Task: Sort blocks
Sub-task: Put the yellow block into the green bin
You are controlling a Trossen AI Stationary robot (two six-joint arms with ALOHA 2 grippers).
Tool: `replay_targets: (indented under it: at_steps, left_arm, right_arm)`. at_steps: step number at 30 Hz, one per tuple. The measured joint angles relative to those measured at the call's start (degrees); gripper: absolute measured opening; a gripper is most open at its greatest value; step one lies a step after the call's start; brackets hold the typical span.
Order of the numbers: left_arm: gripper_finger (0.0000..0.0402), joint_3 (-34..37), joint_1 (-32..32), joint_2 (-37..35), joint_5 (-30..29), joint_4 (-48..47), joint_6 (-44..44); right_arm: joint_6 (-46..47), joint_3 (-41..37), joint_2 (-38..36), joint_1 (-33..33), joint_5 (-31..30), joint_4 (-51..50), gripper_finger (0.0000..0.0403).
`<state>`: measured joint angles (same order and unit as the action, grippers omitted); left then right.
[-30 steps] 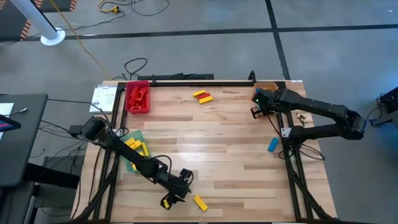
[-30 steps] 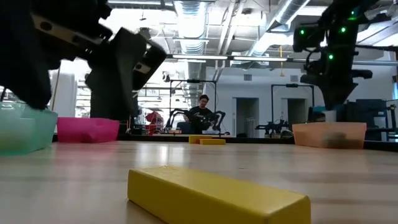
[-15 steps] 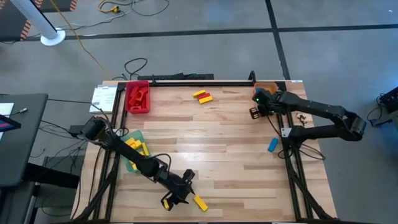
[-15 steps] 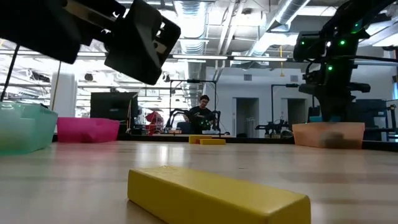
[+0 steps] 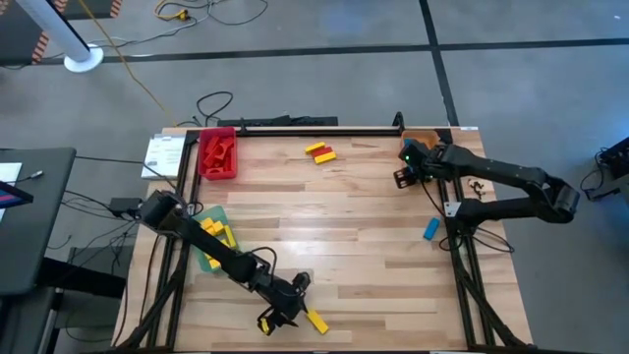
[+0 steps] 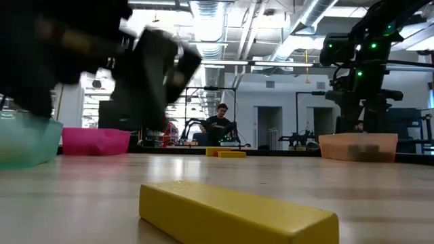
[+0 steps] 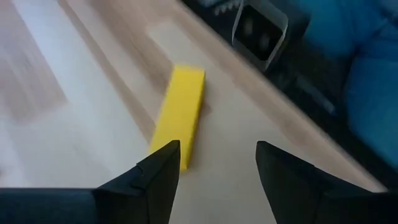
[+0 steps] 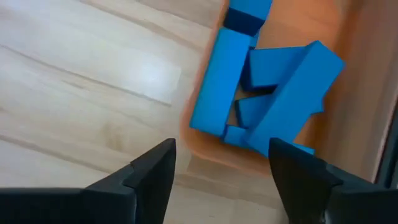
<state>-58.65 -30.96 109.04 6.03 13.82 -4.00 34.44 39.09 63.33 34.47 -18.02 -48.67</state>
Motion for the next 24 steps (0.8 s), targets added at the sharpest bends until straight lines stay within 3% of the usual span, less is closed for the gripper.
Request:
replay_targets:
  at_steps: [11, 20, 24]
  left_arm:
    - [0.0258, -1.7, 1.2, 2.7, -4.2, 0.9, -2.5]
    - [0.0269, -1.7, 2.5, 2.9, -1.2, 2.8, -4.4]
    - [0.0268, -1.9, 2.9, 6.3, 1.0, 6.9, -5.0]
  right_arm:
    - [-0.6, 1.4, -5.7, -4.5, 0.1, 1.3, 0.0271]
    - [0.3, 3.1, -7.2, -10.8, 0.1, 2.0, 0.0272]
    - [0.6, 3.3, -7.2, -13.5, 0.0, 4.9, 0.0272]
